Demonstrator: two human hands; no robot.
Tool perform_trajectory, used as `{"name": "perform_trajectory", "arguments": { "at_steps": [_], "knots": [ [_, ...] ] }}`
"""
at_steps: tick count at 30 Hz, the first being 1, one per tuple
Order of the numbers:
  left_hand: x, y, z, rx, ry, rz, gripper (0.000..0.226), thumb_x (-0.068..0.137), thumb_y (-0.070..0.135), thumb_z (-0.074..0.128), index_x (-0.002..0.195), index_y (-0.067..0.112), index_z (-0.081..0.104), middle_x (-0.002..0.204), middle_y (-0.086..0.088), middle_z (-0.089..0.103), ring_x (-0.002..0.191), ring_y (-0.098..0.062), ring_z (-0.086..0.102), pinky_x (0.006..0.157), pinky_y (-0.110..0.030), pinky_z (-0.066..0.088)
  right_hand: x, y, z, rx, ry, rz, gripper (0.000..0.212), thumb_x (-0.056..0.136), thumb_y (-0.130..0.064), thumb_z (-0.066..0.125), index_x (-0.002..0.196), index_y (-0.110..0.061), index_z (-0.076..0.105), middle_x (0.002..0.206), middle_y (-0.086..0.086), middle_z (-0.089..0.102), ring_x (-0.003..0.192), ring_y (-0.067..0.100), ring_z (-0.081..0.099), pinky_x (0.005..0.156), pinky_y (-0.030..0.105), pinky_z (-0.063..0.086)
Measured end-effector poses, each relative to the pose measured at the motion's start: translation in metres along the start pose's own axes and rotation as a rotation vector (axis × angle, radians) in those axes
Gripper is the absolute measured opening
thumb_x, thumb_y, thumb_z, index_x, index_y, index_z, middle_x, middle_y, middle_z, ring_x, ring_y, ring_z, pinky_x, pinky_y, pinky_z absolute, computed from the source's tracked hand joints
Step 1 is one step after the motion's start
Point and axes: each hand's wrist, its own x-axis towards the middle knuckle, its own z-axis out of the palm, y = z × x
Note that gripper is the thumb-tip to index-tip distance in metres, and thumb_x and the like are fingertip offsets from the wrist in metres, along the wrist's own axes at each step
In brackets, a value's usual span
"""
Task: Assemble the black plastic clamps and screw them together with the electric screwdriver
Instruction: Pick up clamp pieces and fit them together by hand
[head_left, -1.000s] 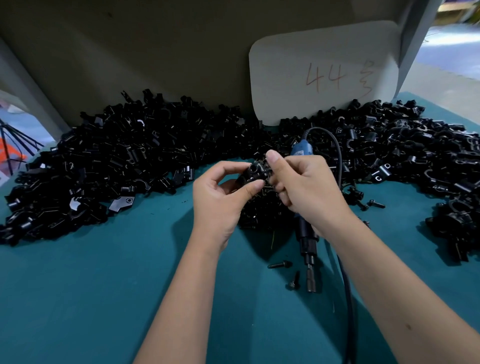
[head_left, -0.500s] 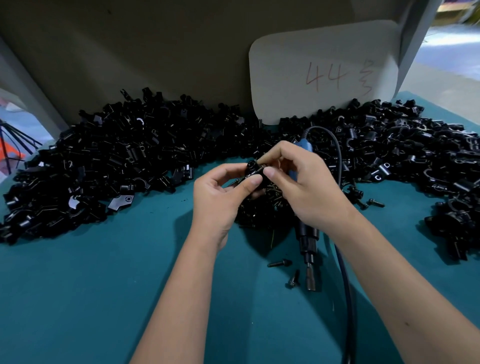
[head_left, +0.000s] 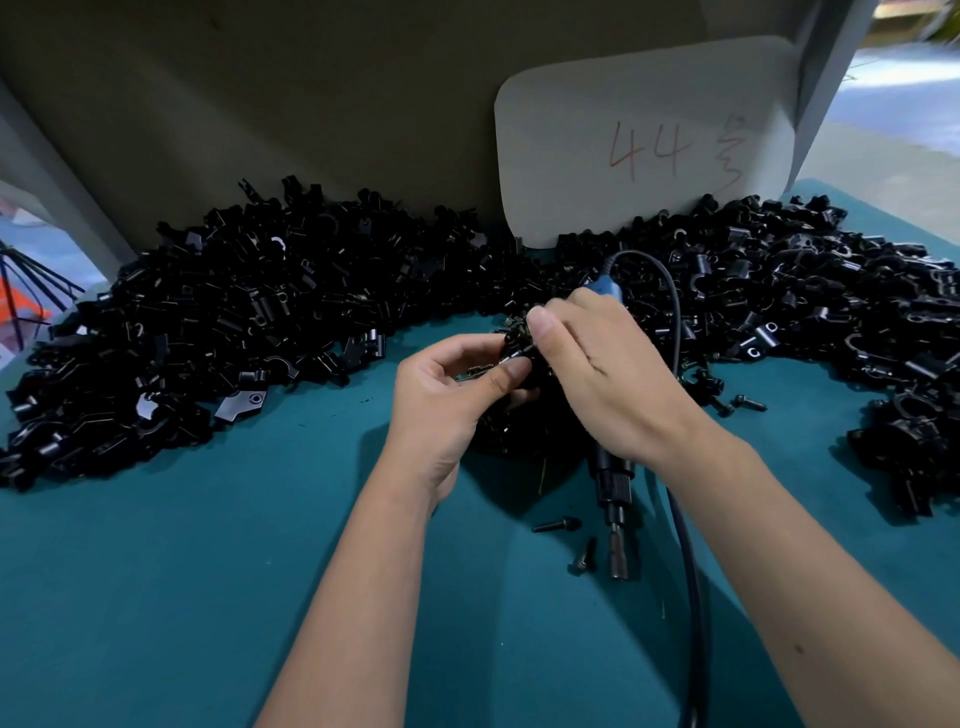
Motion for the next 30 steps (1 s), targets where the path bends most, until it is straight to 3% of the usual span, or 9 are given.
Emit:
{"name": "perform_trajectory", "arguments": {
  "at_steps": [2, 4, 6, 9, 14, 18, 23, 27, 30],
  "knots": [
    [0.0, 0.0, 0.001, -0.035, -0.022, 0.003, 0.032, 0.071, 0.008, 0.081, 0.102, 0.001, 0.075, 0.095, -0.014, 0.078, 0.082, -0.024, 0.075, 0.073, -0.03, 0.063, 0.0, 0.004, 0.002, -0.056, -0.032, -0.048, 0.032, 0.109, -0.042, 0.036, 0.084, -0.024, 0.044, 0.091, -0.001, 0.045, 0.093, 0.023, 0.041, 0.083, 0.033, 0.034],
    [-0.001, 0.001, 0.001, -0.02, -0.044, 0.005, 0.032, 0.073, 0.008, 0.081, 0.103, -0.001, 0.075, 0.096, -0.014, 0.078, 0.084, -0.024, 0.076, 0.073, -0.03, 0.062, 0.001, 0.005, 0.002, -0.067, -0.024, -0.077, 0.03, 0.109, -0.038, 0.042, 0.08, -0.028, 0.045, 0.09, -0.001, 0.043, 0.093, 0.023, 0.04, 0.083, 0.032, 0.033],
    [-0.002, 0.001, 0.002, -0.002, -0.061, 0.006, 0.029, 0.073, 0.009, 0.081, 0.101, 0.002, 0.077, 0.096, -0.015, 0.078, 0.084, -0.025, 0.076, 0.072, -0.029, 0.062, 0.003, 0.004, -0.001, -0.036, -0.012, -0.054, 0.038, 0.106, -0.05, 0.041, 0.069, -0.039, 0.044, 0.084, -0.001, 0.044, 0.09, 0.023, 0.043, 0.08, 0.035, 0.037],
    [-0.002, 0.001, 0.004, -0.002, -0.06, -0.002, 0.028, 0.071, 0.009, 0.082, 0.098, 0.005, 0.078, 0.096, -0.015, 0.078, 0.084, -0.026, 0.076, 0.073, -0.029, 0.061, 0.002, 0.004, -0.005, -0.046, 0.006, -0.036, 0.05, 0.103, -0.063, 0.03, 0.06, -0.042, 0.043, 0.078, -0.003, 0.043, 0.086, 0.021, 0.043, 0.074, 0.035, 0.037],
    [-0.001, 0.002, 0.003, -0.013, -0.039, -0.01, 0.03, 0.07, 0.007, 0.082, 0.099, 0.002, 0.075, 0.094, -0.012, 0.078, 0.082, -0.025, 0.075, 0.071, -0.029, 0.062, -0.004, 0.012, 0.002, -0.15, 0.021, -0.091, 0.027, 0.111, -0.038, 0.033, 0.089, -0.029, 0.045, 0.097, -0.007, 0.042, 0.099, 0.02, 0.031, 0.093, 0.047, 0.039],
    [-0.003, 0.004, 0.004, -0.025, -0.049, -0.029, 0.024, 0.071, 0.008, 0.081, 0.095, 0.005, 0.078, 0.094, -0.015, 0.078, 0.083, -0.025, 0.075, 0.072, -0.031, 0.062, -0.001, 0.007, 0.007, -0.14, 0.129, -0.11, 0.033, 0.11, -0.034, 0.039, 0.081, -0.024, 0.048, 0.088, -0.001, 0.046, 0.092, 0.023, 0.036, 0.086, 0.05, 0.04],
    [-0.004, 0.006, 0.004, -0.025, -0.059, -0.034, 0.023, 0.072, 0.01, 0.081, 0.094, 0.009, 0.079, 0.095, -0.017, 0.078, 0.082, -0.025, 0.077, 0.073, -0.031, 0.062, 0.0, -0.004, 0.012, -0.105, 0.236, -0.04, 0.049, 0.11, -0.04, 0.043, 0.063, -0.024, 0.046, 0.07, -0.004, 0.042, 0.083, 0.025, 0.041, 0.078, 0.044, 0.039],
    [-0.004, 0.009, 0.005, -0.142, -0.003, -0.108, 0.027, 0.076, 0.016, 0.077, 0.1, 0.005, 0.074, 0.092, -0.01, 0.078, 0.081, -0.022, 0.076, 0.071, -0.024, 0.06, 0.0, -0.001, 0.006, -0.062, 0.215, -0.008, 0.042, 0.11, -0.045, 0.037, 0.077, -0.022, 0.048, 0.075, -0.008, 0.048, 0.083, 0.022, 0.043, 0.076, 0.037, 0.037],
    [-0.003, 0.01, 0.001, -0.253, 0.012, -0.194, 0.011, 0.079, 0.018, 0.075, 0.088, 0.013, 0.078, 0.088, -0.005, 0.077, 0.076, -0.021, 0.076, 0.067, -0.02, 0.059, 0.0, 0.007, 0.001, -0.014, 0.129, -0.025, 0.036, 0.111, -0.036, 0.042, 0.08, -0.017, 0.048, 0.071, -0.007, 0.048, 0.072, 0.017, 0.045, 0.067, 0.036, 0.036]
  ]
}}
